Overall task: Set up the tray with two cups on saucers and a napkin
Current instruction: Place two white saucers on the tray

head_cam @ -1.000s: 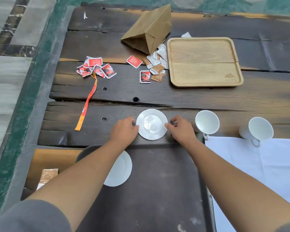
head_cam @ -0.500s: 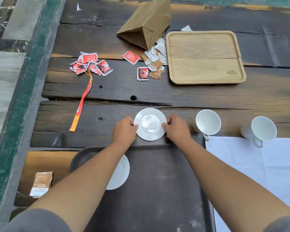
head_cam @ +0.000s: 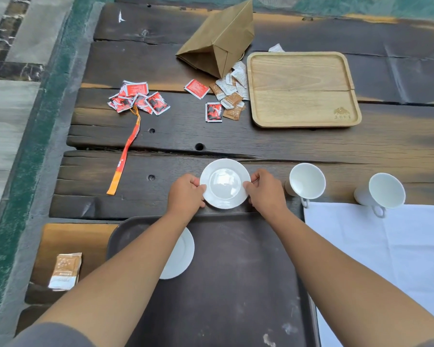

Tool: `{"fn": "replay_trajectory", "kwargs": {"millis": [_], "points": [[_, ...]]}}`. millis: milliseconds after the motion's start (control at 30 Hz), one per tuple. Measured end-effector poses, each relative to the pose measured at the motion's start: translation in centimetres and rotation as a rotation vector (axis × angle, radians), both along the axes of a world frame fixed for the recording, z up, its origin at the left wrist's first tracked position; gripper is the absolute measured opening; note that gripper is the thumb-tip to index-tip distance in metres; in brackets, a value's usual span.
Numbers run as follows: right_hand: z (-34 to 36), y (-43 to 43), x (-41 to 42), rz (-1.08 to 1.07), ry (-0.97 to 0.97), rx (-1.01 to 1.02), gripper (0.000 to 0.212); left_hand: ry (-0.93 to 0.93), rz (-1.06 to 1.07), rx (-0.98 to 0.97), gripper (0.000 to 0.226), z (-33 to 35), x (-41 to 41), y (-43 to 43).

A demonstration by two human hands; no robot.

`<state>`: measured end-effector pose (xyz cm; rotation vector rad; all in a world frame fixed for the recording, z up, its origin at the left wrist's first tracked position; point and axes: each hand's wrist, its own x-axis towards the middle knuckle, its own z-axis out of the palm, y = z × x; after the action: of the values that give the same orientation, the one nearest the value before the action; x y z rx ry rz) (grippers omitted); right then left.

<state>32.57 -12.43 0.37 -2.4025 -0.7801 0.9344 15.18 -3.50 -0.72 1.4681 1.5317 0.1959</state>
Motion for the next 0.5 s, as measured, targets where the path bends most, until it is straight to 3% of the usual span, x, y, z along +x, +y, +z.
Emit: {"fn": "replay_trajectory", "kwargs": {"millis": [500], "points": [[3.4,-6.0,-2.1,-0.052,0.071,0.030,0.018,-0.133,0.008,-0.043,0.007,3.2,-3.4,-5.9]]}}
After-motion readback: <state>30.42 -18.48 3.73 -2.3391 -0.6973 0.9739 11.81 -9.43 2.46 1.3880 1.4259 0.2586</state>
